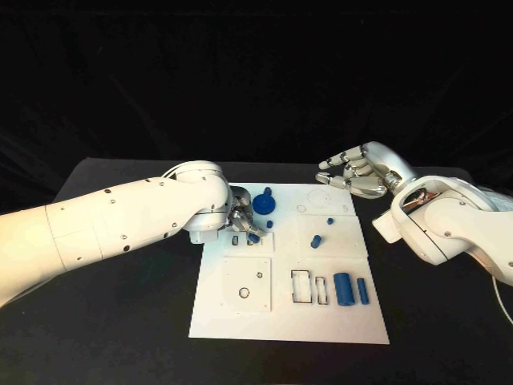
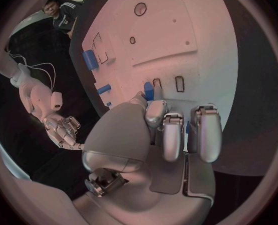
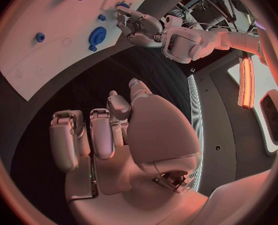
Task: Assemble the parts on the task board
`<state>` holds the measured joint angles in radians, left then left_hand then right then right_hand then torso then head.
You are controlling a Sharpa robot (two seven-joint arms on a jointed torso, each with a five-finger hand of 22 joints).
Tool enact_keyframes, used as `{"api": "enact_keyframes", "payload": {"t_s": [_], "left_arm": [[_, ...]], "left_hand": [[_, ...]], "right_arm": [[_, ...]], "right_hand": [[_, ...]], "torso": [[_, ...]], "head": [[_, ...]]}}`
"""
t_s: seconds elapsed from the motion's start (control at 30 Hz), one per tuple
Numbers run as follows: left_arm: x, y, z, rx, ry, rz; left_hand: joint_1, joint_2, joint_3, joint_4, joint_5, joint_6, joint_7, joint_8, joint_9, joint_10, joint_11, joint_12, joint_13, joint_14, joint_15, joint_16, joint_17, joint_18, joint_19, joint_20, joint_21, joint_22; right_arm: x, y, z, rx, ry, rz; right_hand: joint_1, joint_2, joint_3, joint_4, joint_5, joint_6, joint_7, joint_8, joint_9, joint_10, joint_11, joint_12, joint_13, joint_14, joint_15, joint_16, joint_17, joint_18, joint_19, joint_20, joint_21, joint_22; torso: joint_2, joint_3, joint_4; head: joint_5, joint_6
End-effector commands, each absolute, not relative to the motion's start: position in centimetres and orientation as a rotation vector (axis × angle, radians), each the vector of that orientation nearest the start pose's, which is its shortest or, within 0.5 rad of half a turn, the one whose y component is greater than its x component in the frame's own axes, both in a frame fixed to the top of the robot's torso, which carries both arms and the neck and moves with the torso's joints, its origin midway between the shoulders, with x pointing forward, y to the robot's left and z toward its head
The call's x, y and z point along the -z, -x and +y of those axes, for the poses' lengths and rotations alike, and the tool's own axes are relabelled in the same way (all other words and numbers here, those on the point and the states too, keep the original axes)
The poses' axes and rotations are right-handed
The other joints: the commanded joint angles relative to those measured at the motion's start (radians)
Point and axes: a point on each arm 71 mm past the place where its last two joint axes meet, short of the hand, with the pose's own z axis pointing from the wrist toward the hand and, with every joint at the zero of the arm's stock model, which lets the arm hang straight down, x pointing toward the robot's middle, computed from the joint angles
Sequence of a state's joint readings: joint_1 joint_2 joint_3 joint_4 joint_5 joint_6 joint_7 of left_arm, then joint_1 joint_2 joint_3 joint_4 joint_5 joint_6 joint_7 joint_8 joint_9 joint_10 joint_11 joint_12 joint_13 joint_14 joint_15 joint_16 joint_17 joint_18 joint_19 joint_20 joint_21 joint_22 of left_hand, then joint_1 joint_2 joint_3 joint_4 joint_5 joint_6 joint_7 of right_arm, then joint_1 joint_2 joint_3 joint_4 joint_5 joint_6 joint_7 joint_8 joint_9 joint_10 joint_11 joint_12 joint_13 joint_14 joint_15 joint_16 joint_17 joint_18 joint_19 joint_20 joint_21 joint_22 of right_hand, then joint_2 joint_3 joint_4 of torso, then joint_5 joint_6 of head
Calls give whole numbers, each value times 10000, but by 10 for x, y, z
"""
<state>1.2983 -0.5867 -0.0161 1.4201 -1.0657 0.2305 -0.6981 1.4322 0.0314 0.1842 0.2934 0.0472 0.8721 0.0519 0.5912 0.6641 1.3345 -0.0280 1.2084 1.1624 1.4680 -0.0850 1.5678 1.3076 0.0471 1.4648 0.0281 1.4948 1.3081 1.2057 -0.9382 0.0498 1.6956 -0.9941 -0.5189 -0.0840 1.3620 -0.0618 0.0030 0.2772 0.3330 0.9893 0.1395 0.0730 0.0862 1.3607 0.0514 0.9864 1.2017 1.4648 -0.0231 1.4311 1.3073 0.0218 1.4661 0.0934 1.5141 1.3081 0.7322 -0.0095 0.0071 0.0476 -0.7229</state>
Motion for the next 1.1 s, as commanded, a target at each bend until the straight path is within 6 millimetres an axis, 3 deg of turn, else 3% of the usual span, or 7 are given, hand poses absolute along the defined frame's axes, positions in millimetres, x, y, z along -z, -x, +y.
{"api": "enact_keyframes", "payload": {"t_s": [0.03, 0.37, 0.53, 0.8, 1.1], "left_arm": [[179, -502, 126, 3031, 1246, 23228], [177, -491, 139, 3738, 1978, 21824], [181, -482, 148, 4071, 2381, 20813], [188, -471, 152, 4539, 2727, 19522], [192, -466, 151, 4657, 2636, 18955]], "left_hand": [[-127, -269, 1542, -1208, 25, 125, -45, -34, 62, 103, 36, 122, 118, 1028, 64, 30, 2632, -134, 238, 44, -51, 1229], [-431, -801, 2593, -1217, 16, 212, -85, 44, 260, 302, 10, 343, 350, 1028, 36, 30, 2632, -174, 347, 18, 46, 1418], [-563, -1052, 3059, -1211, 16, 257, -106, 76, 345, 405, -10, 454, 468, 1028, 22, 30, 2632, -202, 419, 0, 113, 1539], [-673, -1277, 3496, -1208, 14, 340, -135, 101, 417, 522, -39, 565, 588, 1028, -1, 30, 2632, -232, 497, -24, 187, 1671], [-743, -1389, 3729, -1199, 13, 388, -151, 114, 457, 588, -55, 626, 658, 1028, -15, 30, 2632, -248, 538, -38, 225, 1739]], "right_arm": [[131, -469, -208, -9276, -3358, 15210], [131, -469, -209, -9298, -3469, 15219], [131, -469, -211, -9275, -3522, 15206], [131, -469, -213, -9244, -3568, 15194], [131, -469, -214, -9219, -3596, 15195]], "right_hand": [[26, 76, -27, -8, 67, 75, -11, 8, 17, -56, -13, -56, -21, 630, 15, -45, 615, 73, 195, -29, -60, 1564], [26, 77, -31, -6, 71, 75, -10, 8, 17, -55, -13, -54, -21, 629, 15, -48, 612, 74, 191, -29, -63, 1560], [24, 79, -34, -4, 73, 76, -10, 8, 17, -55, -12, -51, -19, 628, 15, -51, 609, 75, 188, -29, -65, 1557], [24, 79, -34, -4, 73, 76, -10, 8, 17, -55, -12, -51, -19, 628, 15, -51, 609, 75, 188, -29, -65, 1557], [24, 79, -34, -4, 73, 76, -10, 8, 17, -55, -12, -51, -19, 628, 15, -51, 609, 75, 188, -29, -65, 1557]], "torso": [[0, 2, -3], [0, 11, 15], [-11, 39, 68], [-42, 67, 162], [-32, 71, 150]], "head": [[20, 11], [40, 0], [51, -17], [-7, -76], [-18, -76]]}}
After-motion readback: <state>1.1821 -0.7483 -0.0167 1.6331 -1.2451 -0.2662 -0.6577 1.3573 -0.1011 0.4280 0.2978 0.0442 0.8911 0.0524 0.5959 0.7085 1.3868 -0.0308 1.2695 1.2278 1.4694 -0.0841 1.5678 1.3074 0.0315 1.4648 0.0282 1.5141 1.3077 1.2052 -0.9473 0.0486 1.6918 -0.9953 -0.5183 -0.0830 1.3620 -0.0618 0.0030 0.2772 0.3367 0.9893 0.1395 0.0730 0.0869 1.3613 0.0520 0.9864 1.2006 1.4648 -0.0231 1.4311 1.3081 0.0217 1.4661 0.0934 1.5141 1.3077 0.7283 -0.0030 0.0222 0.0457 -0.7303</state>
